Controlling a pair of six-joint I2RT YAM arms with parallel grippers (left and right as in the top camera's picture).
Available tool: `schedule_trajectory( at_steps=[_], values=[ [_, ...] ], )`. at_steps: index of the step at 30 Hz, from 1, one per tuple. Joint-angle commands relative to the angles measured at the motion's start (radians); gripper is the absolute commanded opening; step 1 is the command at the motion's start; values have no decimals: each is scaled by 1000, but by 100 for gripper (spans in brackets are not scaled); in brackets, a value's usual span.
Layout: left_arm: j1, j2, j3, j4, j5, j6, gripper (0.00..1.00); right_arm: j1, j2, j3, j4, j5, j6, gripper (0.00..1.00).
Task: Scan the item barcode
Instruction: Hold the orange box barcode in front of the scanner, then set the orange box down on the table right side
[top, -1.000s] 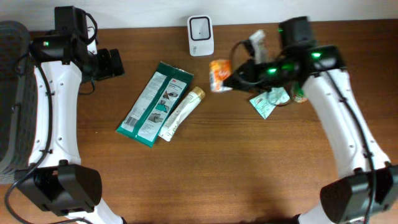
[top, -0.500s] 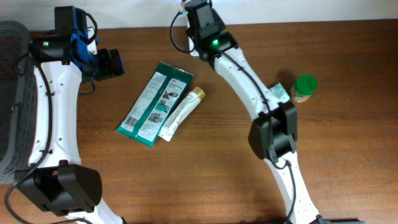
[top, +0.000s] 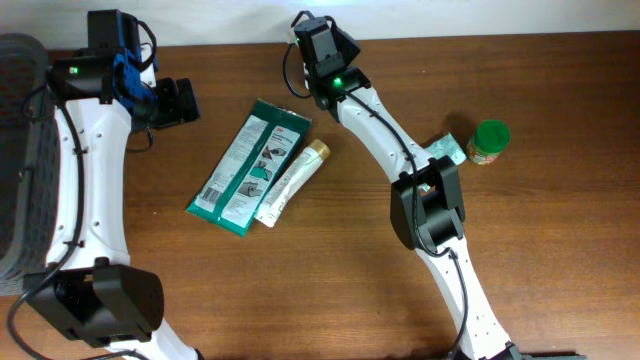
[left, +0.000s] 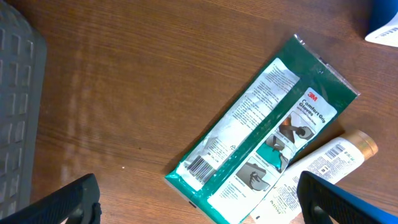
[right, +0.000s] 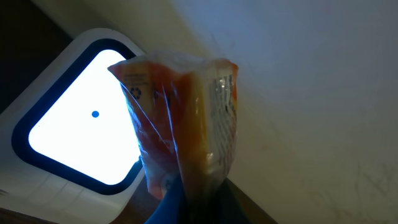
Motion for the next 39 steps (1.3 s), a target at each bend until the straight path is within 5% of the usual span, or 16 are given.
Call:
schedule_trajectory(
  at_steps=[1,9,11,17,25,26,31,35,39],
  values=[
    [0,-12,7,2,-7,8,99,0,4,1,-19,19,14,4],
    [0,-12,7,2,-7,8,99,-10,-268,3,-356,-258,432,4],
    [0,-12,7,2,-7,8,99,-37,-354,3,-534,-308,638,4],
    [0,-12,7,2,-7,8,99,-224,-379,-25,-944,-457,956,4],
    [0,-12,7,2,-7,8,99,-430,-346,-381,-774,-620,985,5],
    [0,-12,7,2,-7,8,99,-441,-346,-439,-745,-637,985,26],
    [0,-12,7,2,-7,8,99,-441,-368,-393,-795,-674,917,63],
    [0,-12,7,2,-7,8,99,-400,-394,-202,-975,-875,822,64],
    [0,-12,7,2,-7,8,99,-256,-392,-227,-1014,-1066,764,64]
  ],
)
